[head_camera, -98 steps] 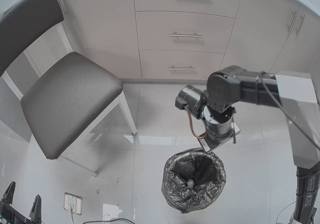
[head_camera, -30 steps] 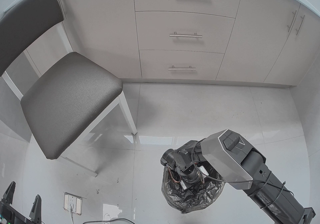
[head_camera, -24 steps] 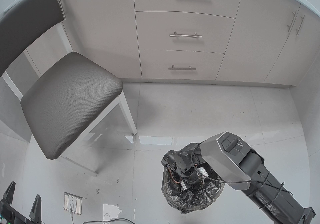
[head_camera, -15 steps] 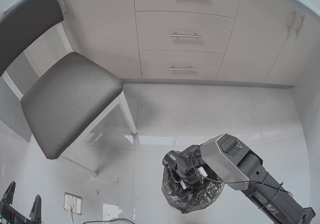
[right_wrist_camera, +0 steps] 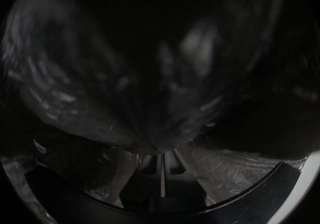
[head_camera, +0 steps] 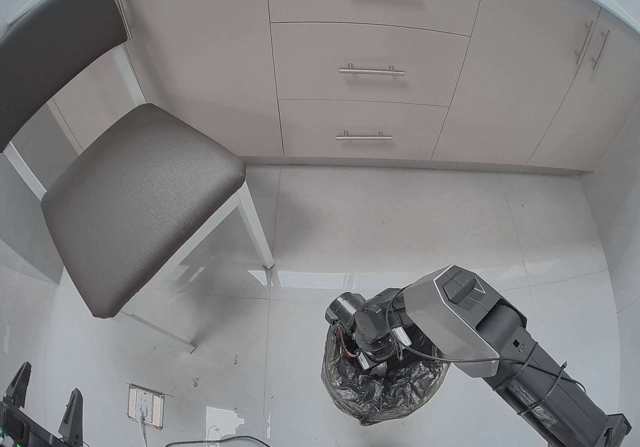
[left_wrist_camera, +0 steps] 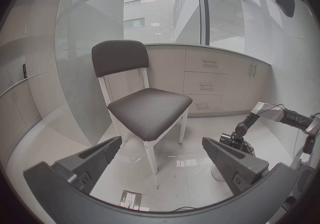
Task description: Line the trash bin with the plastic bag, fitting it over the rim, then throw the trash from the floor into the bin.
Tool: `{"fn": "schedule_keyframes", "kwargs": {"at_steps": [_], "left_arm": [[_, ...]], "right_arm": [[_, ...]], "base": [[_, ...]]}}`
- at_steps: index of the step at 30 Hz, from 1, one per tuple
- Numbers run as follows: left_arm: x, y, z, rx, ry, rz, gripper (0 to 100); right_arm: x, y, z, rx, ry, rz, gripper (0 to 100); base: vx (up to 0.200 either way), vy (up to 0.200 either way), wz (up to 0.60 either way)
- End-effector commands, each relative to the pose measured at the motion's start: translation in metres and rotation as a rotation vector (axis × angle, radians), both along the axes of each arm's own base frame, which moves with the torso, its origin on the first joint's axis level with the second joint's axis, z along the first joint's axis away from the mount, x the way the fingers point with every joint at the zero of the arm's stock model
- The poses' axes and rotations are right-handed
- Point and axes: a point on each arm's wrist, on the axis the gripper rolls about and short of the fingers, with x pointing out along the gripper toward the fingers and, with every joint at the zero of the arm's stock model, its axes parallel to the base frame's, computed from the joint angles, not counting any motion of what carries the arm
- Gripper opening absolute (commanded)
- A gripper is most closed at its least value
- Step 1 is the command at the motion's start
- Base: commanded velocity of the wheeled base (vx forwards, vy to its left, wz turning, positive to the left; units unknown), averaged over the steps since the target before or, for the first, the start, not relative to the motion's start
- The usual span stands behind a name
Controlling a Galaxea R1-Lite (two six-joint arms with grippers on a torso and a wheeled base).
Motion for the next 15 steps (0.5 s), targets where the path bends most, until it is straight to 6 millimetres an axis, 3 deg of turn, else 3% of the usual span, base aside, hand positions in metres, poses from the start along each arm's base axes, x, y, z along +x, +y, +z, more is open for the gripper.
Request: {"fn": "schedule_keyframes", "kwargs": {"at_steps": [1, 11, 15], "left_arm": [[0.0, 0.0, -0.005, 0.0, 0.0, 0.0, 100], [0.0, 0.0, -0.005, 0.0, 0.0, 0.0, 100], [0.0, 0.0, -0.005, 0.0, 0.0, 0.0, 100]], "right_arm": [[-0.001, 0.0, -0.003, -0.012, 0.001, 0.006, 0], [0.001, -0.004, -0.006, -0.033, 0.001, 0.005, 0], [0.003, -0.003, 0.008, -0.026, -0.004, 0.016, 0]], "base": [[0.0, 0.0, 0.0], [0.0, 0.0, 0.0], [0.0, 0.0, 0.0]]}}
